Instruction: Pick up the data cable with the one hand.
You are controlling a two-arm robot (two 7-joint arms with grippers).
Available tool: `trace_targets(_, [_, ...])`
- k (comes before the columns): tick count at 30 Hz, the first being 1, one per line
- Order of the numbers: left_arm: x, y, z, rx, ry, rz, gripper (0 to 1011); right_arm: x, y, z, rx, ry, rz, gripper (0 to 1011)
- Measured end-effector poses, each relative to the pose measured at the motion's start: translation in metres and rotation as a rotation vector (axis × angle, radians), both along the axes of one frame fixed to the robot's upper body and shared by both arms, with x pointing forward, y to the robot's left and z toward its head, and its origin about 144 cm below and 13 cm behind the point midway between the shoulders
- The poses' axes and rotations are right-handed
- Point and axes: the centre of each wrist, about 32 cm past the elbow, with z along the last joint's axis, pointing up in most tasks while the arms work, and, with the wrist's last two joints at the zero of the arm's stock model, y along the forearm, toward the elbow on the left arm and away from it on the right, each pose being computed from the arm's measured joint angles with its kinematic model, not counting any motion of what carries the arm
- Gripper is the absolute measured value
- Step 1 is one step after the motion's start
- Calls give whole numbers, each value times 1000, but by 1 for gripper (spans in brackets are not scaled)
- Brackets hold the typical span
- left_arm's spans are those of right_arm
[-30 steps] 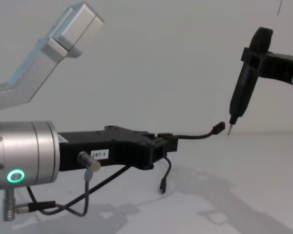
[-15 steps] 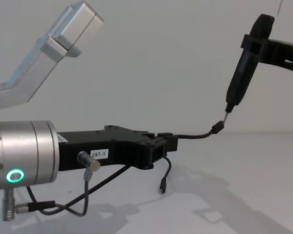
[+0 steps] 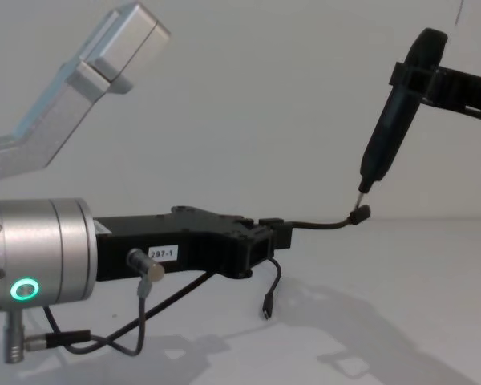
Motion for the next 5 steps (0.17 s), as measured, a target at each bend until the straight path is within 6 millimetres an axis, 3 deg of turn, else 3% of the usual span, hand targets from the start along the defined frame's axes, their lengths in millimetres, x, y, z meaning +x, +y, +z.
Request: trace_targets(5, [0, 0, 0, 0, 0, 0, 40, -2, -1, 0, 1, 11, 12, 279])
